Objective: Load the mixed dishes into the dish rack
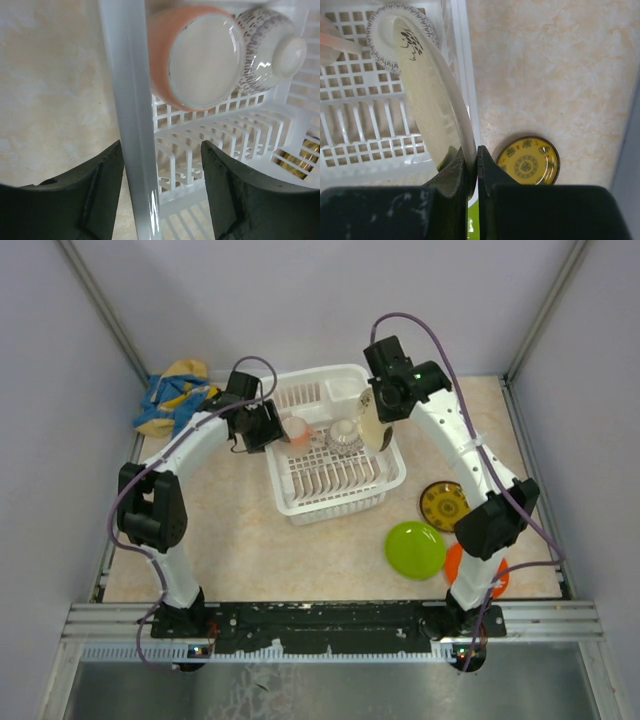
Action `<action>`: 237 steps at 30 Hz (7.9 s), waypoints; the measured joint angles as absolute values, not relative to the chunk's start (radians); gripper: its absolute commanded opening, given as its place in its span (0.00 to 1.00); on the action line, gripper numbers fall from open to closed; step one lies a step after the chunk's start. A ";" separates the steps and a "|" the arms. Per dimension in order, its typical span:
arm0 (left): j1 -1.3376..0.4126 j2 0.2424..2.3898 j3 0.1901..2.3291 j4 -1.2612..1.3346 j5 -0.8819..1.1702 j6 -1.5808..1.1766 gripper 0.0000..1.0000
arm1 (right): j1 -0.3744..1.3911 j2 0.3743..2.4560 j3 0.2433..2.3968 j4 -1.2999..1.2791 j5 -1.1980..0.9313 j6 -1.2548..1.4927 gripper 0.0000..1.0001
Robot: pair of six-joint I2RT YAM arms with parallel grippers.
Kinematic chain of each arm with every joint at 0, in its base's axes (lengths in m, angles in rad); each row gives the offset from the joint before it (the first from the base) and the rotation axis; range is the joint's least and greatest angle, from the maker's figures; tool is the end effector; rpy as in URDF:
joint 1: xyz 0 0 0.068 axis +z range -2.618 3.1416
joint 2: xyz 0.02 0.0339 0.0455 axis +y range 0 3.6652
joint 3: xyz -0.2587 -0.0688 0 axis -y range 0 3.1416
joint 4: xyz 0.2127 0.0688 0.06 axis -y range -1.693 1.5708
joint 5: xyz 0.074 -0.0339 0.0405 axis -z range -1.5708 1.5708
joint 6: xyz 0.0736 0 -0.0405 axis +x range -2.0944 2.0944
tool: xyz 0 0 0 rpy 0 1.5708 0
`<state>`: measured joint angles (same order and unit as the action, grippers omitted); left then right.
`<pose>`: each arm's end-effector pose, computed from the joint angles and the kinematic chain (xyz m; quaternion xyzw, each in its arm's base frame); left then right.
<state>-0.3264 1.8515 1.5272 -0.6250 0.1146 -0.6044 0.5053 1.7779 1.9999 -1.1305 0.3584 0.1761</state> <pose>0.3743 -0.1356 0.2316 -0.1144 0.9438 -0.1857 0.2483 0.3234 0.1494 0.3593 -0.0953 0.9274 -0.0520 0.3579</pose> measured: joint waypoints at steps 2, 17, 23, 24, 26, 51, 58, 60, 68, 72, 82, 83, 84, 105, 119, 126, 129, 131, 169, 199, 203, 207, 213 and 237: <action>-0.316 1.851 1.573 -0.630 0.113 -0.601 0.72 | 0.517 1.800 2.019 -1.157 0.393 0.181 0.00; -0.216 1.851 1.696 -0.567 0.102 -0.583 0.76 | 0.607 1.914 2.060 -1.283 0.548 0.246 0.00; -0.207 1.851 1.695 -0.544 0.117 -0.583 0.76 | 0.617 1.914 2.001 -1.271 0.583 0.256 0.00; -0.207 1.851 1.695 -0.542 0.118 -0.582 0.76 | 0.619 1.914 1.984 -1.264 0.588 0.257 0.00; -0.205 1.851 1.695 -0.537 0.120 -0.579 0.76 | 0.623 1.914 1.948 -1.250 0.592 0.257 0.00; -0.178 1.803 1.627 -0.516 0.125 -0.559 0.77 | 0.662 1.914 1.794 -1.115 0.601 0.316 0.00; -0.176 1.800 1.624 -0.516 0.125 -0.555 0.77 | 0.665 1.914 1.792 -1.114 0.601 0.324 0.00; -0.176 1.800 1.623 -0.516 0.125 -0.553 0.77 | 0.665 1.914 1.788 -1.114 0.599 0.331 0.00; -0.176 1.797 1.614 -0.516 0.125 -0.550 0.77 | 0.665 1.912 1.788 -1.131 0.590 0.369 0.06; -0.176 1.797 1.609 -0.516 0.125 -0.548 0.77 | 0.664 1.914 1.766 -1.155 0.542 0.396 0.08; -0.176 1.797 1.604 -0.516 0.128 -0.545 0.78 | 0.664 1.914 1.766 -1.194 0.488 0.413 0.41; -0.176 1.797 1.603 -0.515 0.130 -0.545 0.78 | 0.665 1.914 1.765 -1.202 0.482 0.413 0.44; -0.176 1.797 1.602 -0.515 0.131 -0.545 0.78 | 0.665 1.914 1.765 -1.207 0.476 0.413 0.49; -0.176 1.800 1.600 -0.510 0.152 -0.504 0.80 | 0.656 1.820 1.869 -1.251 0.427 0.410 0.67; -0.169 2.072 1.927 -0.448 0.207 -0.307 0.83 | 0.442 1.555 1.695 -1.228 0.276 0.416 0.67; -0.168 2.154 2.006 -0.387 0.210 -0.189 0.85 | 0.448 1.554 1.594 -1.228 0.183 0.428 0.64; -0.168 2.180 2.019 -0.359 0.208 -0.166 0.87 | 0.448 1.553 1.575 -1.227 0.154 0.431 0.63; -0.168 2.198 2.032 -0.350 0.205 -0.155 0.87 | 0.448 1.552 1.559 -1.224 0.141 0.435 0.62; -0.132 2.365 2.160 -0.253 0.326 -0.151 0.48 | 0.443 1.548 1.309 -1.124 0.090 0.410 0.25; -0.072 2.081 1.829 -0.301 0.151 -0.170 0.70 | 0.231 1.779 1.454 -0.937 0.118 0.282 0.53; -0.069 2.075 1.842 -0.319 0.178 -0.206 0.75 | 0.146 1.732 1.335 -0.914 0.094 0.287 0.65; -0.069 2.067 1.862 -0.321 0.204 -0.241 0.77 | 0.044 1.679 1.259 -0.911 0.085 0.293 0.69; -0.065 2.028 1.866 -0.311 0.229 -0.262 0.77 | -0.039 1.634 1.228 -0.906 0.110 0.306 0.53; -0.047 1.969 1.830 -0.295 0.250 -0.260 0.79 | -0.041 1.781 1.148 -0.644 0.108 0.345 0.37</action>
